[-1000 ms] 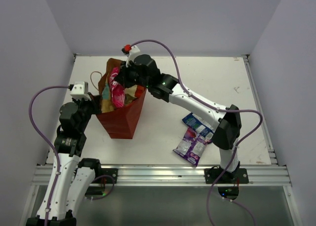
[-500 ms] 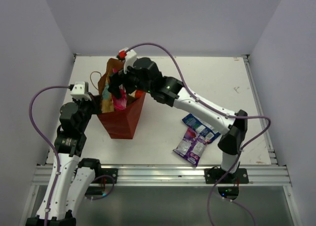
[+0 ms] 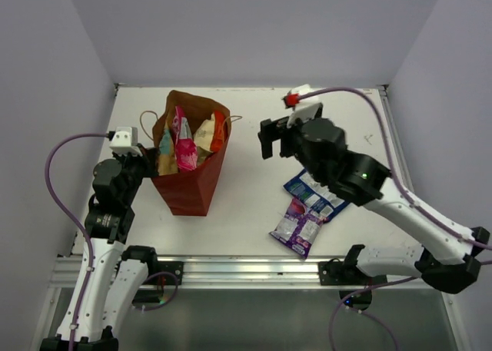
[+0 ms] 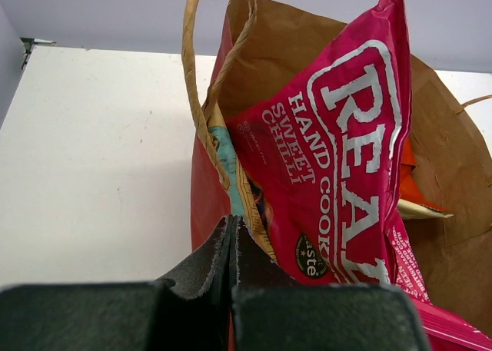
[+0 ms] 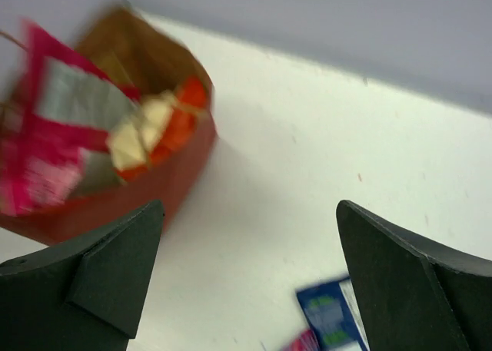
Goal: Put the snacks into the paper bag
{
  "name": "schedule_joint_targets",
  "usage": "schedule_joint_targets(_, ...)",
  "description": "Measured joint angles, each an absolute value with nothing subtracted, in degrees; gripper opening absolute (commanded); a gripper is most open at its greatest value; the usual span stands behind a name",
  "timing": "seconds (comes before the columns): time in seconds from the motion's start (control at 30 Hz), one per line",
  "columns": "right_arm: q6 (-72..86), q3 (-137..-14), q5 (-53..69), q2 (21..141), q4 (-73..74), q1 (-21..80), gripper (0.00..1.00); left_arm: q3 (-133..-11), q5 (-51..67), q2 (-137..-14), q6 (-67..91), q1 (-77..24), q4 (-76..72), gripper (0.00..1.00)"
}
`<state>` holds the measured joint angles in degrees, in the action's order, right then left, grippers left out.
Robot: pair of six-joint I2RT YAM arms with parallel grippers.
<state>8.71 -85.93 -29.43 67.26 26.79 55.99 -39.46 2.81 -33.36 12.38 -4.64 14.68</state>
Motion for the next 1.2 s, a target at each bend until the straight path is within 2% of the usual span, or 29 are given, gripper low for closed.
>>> schedule_joint_targets(0.17,13.15,-71.75,-33.17,76.23,31.94,54.22,0.99,-39.46,2.81,-33.41,12.38,-4.69,14.66,0.00)
schedule_joint_targets(0.27,15.53,-67.24,-33.87,82.81,35.97,53.84,0.99,-39.46,2.83,-33.47,12.38,-4.69,14.66,0.00)
schedule_joint_targets(0.43,18.76,-66.24,-35.42,85.86,39.40,53.06,0.99,-39.46,2.83,-33.52,12.36,-4.69,14.66,0.00)
schedule_joint_targets(0.87,22.20,-57.93,-31.83,97.54,34.37,46.74,0.98,-39.46,2.83,-33.52,12.32,-4.71,14.66,0.00)
schedule_joint_targets(1.2,23.49,-57.89,-32.23,97.65,32.18,44.36,0.93,-39.46,2.83,-33.50,12.23,-4.95,14.66,0.00)
